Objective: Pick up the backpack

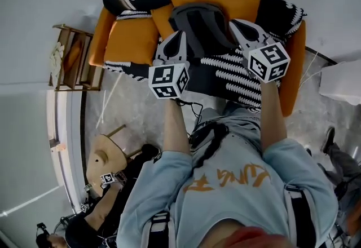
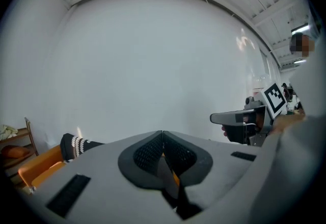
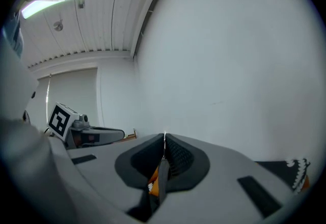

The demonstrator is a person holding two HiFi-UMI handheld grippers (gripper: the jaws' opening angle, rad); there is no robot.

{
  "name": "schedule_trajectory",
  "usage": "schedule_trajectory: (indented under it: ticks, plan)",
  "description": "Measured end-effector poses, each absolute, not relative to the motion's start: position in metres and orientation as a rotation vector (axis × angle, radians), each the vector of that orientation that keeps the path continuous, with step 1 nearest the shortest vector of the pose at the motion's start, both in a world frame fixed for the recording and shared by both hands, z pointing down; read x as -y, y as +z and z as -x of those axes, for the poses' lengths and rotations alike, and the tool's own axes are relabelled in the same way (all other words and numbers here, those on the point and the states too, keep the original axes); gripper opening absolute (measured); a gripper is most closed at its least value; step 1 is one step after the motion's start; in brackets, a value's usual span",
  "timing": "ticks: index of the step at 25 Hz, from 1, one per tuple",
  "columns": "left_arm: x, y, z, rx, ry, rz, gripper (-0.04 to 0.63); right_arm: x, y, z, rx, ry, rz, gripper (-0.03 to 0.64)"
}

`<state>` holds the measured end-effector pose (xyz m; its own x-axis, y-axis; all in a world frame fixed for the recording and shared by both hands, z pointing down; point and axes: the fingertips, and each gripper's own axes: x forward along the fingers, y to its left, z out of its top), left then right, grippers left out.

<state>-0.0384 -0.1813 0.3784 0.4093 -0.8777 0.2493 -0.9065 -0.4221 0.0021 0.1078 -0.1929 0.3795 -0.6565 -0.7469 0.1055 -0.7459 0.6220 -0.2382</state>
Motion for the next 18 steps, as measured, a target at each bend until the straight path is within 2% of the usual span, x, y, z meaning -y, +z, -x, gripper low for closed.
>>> schedule_trajectory:
  ticks: [5, 18]
  plan:
    - [0.199, 0.385, 0.03, 1.629, 0.341, -2.505, 0.023, 0.212, 0.379, -0.119, -2.832, -0.411, 1.305, 0.028]
    - [0.239, 0.436, 0.053, 1.593, 0.457, -2.434, 0.023, 0.242, 0.424, -0.079, -2.955, -0.504, 1.258, 0.028]
